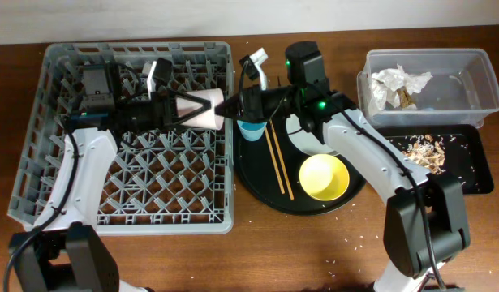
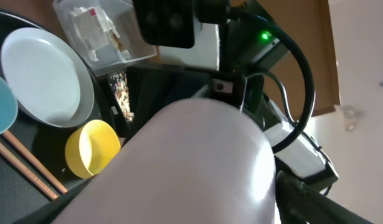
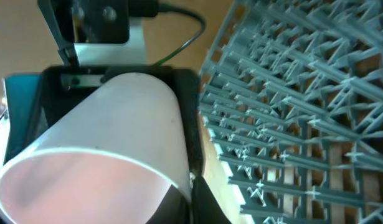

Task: Sort waste into correct bins and load items into the dishwasher rack
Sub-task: 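Hand pink cup from right gripper to left gripper, then place pink cup upside down in dish rack with left gripper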

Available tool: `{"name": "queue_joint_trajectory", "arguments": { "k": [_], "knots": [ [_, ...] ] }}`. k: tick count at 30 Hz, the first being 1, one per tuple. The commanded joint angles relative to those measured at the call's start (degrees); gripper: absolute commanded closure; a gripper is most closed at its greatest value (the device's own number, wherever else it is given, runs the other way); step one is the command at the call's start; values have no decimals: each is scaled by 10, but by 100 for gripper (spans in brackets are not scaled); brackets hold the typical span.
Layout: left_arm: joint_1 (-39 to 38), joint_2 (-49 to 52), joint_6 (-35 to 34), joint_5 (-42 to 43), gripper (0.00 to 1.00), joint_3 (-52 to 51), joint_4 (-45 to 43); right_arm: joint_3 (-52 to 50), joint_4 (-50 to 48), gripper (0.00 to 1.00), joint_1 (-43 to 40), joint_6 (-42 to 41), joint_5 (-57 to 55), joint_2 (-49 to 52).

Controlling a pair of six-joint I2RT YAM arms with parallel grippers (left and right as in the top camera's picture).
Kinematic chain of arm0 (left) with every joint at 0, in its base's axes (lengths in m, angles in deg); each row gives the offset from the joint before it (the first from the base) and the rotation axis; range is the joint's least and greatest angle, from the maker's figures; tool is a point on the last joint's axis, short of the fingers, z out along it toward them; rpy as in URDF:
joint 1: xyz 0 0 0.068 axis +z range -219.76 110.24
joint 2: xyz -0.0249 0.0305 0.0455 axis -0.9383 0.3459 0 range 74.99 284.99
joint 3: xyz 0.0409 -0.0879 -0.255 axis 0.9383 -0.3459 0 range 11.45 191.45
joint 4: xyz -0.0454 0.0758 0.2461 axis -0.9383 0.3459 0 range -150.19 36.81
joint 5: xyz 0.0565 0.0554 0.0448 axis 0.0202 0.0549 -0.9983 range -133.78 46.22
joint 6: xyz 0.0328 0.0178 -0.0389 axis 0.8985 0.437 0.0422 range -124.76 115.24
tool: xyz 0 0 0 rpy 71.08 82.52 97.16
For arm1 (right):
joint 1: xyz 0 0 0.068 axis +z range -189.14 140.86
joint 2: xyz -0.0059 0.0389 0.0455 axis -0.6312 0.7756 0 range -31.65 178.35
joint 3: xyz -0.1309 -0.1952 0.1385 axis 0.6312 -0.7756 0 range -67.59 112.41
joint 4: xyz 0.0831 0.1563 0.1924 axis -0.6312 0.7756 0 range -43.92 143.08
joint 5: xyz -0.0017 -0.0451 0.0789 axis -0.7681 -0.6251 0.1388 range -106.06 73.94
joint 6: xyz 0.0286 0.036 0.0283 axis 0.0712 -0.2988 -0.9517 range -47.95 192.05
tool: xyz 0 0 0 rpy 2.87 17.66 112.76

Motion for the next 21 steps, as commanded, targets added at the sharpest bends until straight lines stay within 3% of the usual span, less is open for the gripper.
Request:
{"name": "queue_joint_trajectory", "arguments": {
  "k": [1, 6, 11, 14, 15, 18, 21],
  "knots": [
    [-3, 3, 5, 14, 8, 6, -2, 4, 1, 96, 8, 4, 35, 11],
    [3, 3, 5, 14, 11, 6, -2, 4, 1, 96, 8, 4, 43, 11],
    [3, 3, 5, 13, 38, 6, -2, 4, 1, 96, 5, 4, 42, 11],
    [3, 3, 5, 13, 39, 6, -2, 4, 1, 95, 5, 6, 42, 11],
    [3, 3, 5, 13, 39, 6, -2, 4, 1, 91, 4, 7, 42, 11],
    [3, 3, 5, 10, 39, 6, -2, 4, 1, 49, -2, 11, 42, 11],
    [3, 3, 5, -20, 44, 6, -25, 4, 2, 22, -31, 31, 31, 11]
  ]
}}
